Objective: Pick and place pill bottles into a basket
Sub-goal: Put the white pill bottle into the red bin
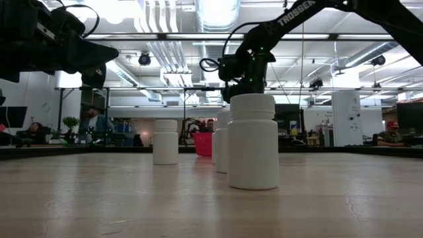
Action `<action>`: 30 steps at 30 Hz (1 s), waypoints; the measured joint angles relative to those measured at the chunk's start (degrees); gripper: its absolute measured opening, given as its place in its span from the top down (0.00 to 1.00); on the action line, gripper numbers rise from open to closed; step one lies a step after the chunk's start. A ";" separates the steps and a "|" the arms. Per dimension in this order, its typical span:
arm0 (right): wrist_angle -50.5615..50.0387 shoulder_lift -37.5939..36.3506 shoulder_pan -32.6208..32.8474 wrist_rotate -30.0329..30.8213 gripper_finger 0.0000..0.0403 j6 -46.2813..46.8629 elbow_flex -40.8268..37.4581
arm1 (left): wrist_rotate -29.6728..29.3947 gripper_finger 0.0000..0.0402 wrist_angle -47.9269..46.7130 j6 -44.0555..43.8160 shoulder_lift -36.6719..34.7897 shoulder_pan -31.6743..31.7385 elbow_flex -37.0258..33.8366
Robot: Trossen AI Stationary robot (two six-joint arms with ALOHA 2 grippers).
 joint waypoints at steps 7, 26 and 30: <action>-0.45 0.07 0.02 -0.01 0.63 -1.68 0.00 | 0.00 1.00 0.11 -0.04 -0.01 -0.01 0.00; -2.29 0.04 0.07 -0.02 0.39 -0.88 1.39 | 0.00 1.00 -0.03 -0.07 0.00 -0.02 0.00; -4.46 0.04 0.07 -0.03 0.41 -1.11 4.16 | 0.00 1.00 -0.02 -0.07 0.00 -0.01 -0.01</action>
